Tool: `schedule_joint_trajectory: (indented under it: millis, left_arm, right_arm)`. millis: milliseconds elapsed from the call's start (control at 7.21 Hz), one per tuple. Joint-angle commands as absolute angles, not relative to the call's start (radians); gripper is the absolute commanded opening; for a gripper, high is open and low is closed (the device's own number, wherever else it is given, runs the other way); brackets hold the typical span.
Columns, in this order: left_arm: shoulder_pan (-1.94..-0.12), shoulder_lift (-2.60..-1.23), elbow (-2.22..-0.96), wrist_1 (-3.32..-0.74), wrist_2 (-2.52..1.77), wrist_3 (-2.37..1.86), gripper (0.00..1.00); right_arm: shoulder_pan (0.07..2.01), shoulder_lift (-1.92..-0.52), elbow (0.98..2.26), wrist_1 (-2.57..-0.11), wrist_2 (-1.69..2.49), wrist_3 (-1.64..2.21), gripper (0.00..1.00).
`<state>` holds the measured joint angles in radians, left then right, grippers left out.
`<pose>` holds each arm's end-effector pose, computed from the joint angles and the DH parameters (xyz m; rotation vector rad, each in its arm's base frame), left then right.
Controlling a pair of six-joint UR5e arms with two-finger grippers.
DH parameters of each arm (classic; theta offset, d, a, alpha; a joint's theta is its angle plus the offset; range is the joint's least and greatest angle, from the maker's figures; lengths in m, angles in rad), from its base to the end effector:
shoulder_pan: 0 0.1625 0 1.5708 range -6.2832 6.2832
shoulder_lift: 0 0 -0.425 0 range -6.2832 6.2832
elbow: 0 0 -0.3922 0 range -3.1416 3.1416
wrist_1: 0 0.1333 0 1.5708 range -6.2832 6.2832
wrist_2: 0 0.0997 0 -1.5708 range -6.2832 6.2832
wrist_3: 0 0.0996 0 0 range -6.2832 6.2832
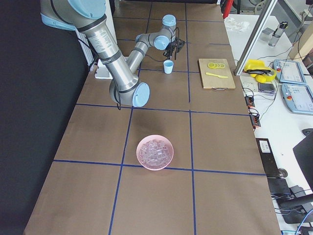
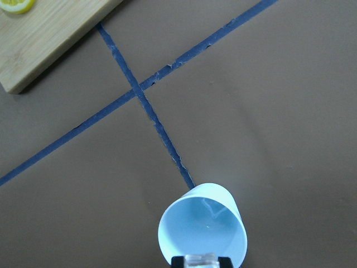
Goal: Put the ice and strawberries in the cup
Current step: 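Carry the ice cube over the blue cup with right gripper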
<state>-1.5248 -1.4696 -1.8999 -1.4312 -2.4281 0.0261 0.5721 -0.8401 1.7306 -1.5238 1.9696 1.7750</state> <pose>-0.0375 -0.4464 0.5529 0.0743 0.8579 0.1054 -0.5065 -0.4387 0.1481 -0.1958 -0.9875 0.5239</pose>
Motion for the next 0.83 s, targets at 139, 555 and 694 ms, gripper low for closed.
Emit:
schedule_joint_trajectory:
  millis: [139, 555, 694]
  left_arm:
    - [-1.525, -1.470, -1.907, -1.431, -2.428, 0.026, 1.00]
    - [-1.525, -1.470, -1.905, -1.431, -2.428, 0.026, 1.00]
    - [-1.525, -1.470, -1.905, -1.431, -2.428, 0.026, 1.00]
  right_arm:
    - [0.542, -0.816, 1.675, -1.526, 1.954, 1.773, 0.23]
    - [0.534, -0.818, 1.661, -1.528, 1.953, 1.767, 0.52]
    - [0.532, -0.818, 1.657, -1.528, 1.954, 1.764, 0.52]
